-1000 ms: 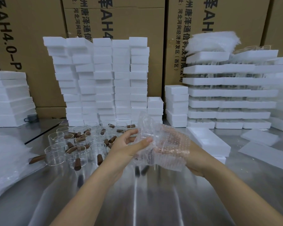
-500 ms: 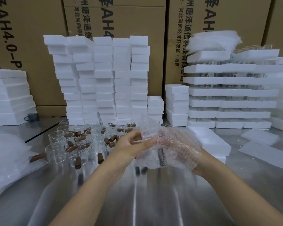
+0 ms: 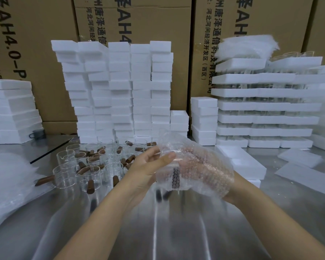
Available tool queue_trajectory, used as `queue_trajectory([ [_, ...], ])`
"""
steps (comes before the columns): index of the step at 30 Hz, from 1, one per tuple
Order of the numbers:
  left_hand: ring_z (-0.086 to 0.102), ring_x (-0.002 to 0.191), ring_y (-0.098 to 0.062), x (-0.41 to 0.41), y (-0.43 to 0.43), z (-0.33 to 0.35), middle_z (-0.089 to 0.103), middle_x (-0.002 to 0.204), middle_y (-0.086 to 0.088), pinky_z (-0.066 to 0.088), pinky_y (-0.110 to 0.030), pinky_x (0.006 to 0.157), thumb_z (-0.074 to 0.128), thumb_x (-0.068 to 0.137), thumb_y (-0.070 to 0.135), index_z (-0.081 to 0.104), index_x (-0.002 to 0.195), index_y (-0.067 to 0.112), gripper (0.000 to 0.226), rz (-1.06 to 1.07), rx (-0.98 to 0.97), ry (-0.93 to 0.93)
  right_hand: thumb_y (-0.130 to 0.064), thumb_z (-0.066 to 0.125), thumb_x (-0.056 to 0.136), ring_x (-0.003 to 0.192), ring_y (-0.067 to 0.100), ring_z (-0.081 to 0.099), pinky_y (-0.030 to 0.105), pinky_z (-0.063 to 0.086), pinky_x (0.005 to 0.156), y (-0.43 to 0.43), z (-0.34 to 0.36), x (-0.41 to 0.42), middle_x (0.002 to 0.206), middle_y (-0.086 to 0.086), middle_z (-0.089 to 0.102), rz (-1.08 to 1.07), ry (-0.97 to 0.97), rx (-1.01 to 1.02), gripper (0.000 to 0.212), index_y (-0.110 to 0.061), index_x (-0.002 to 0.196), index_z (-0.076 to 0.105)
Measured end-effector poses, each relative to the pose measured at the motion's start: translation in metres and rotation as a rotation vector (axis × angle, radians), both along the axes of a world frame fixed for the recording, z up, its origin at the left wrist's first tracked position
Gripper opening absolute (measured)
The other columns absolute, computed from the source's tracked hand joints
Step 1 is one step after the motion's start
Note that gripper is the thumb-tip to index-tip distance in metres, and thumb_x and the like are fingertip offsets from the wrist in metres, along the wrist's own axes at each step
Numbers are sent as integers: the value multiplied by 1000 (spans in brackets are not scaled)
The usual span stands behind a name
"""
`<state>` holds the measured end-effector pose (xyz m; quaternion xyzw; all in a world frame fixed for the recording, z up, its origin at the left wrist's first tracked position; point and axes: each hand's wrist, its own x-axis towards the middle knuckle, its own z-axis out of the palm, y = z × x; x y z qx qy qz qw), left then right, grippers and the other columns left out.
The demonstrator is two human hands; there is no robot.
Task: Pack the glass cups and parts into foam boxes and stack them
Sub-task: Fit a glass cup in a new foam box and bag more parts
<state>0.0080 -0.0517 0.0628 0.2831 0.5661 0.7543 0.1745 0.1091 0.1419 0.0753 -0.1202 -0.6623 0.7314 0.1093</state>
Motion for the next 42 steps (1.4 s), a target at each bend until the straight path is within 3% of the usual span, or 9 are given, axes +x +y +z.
queue_trajectory([
  [7, 64, 137, -25, -4, -2, -2, 67, 147, -6, 38, -54, 125, 103, 62, 42, 50, 157, 21, 111, -25, 11, -15, 11, 40, 107, 69, 20, 61, 17, 50, 38, 8, -13, 1, 83, 6, 59, 0, 42, -70, 38, -14, 82, 54],
  [9, 66, 133, -24, -3, -1, -3, 71, 141, -1, 41, -55, 121, 106, 56, 49, 56, 153, 28, 111, -13, -18, 14, 10, 40, 108, 65, 21, 67, 16, 50, 39, 9, -13, 0, 78, 4, 63, 27, 34, -40, 38, -15, 82, 54],
  [13, 74, 120, -16, -2, -1, -4, 78, 130, 5, 50, -42, 110, 103, 60, 45, 60, 145, 29, 97, -22, -45, 18, 12, 49, 104, 46, -6, 62, 11, 50, 48, 7, -2, -1, 54, -7, 67, 87, 1, -18, 48, -19, 70, 63],
  [16, 74, 121, -17, -2, -1, -5, 77, 130, 3, 55, -35, 105, 100, 66, 43, 66, 140, 23, 84, -32, -66, 17, 13, 58, 97, 56, 4, 68, 18, 55, 56, 9, 0, 0, 59, -4, 69, 133, 15, 120, 57, -18, 53, 74],
  [23, 79, 103, -12, -5, -2, -4, 81, 119, 4, 61, -20, 71, 100, 65, 35, 68, 134, 21, 77, 24, -64, -24, -12, 89, 81, 90, 11, 79, 23, 63, 72, 10, 4, 3, 95, -3, 82, 377, 228, 231, 28, -36, 94, 86],
  [30, 79, 107, -25, -13, -4, -4, 78, 127, -3, 66, -38, 80, 100, 65, 39, 67, 138, 16, 84, 159, -27, -82, -52, 76, 91, 111, 16, 73, 45, 60, 96, 22, 11, -8, 114, -11, 78, -139, 331, 350, 24, -39, 111, 77],
  [34, 77, 113, -30, -16, -4, -5, 77, 130, -2, 60, -54, 103, 103, 54, 49, 63, 144, 18, 103, 157, 19, -126, -105, 44, 70, 139, 7, 46, 48, 42, 109, 21, 12, -6, 146, -31, 52, -81, 367, 181, 76, -68, 136, 52],
  [38, 75, 117, -34, -13, -2, -5, 77, 130, -9, 58, -59, 104, 105, 49, 51, 58, 150, 13, 118, 122, 39, -117, -83, 82, 67, 131, 15, 55, 43, 65, 81, 7, 9, -1, 155, -30, 38, 212, 240, 165, 94, -89, 135, 18],
  [42, 75, 117, -33, -11, -3, -8, 78, 128, -10, 57, -60, 105, 102, 59, 50, 69, 138, 16, 92, 50, 12, -77, -70, 93, 63, 131, 18, 62, 47, 66, 75, -1, 4, -2, 170, -22, 22, 260, 219, 160, 107, -88, 137, 17],
])
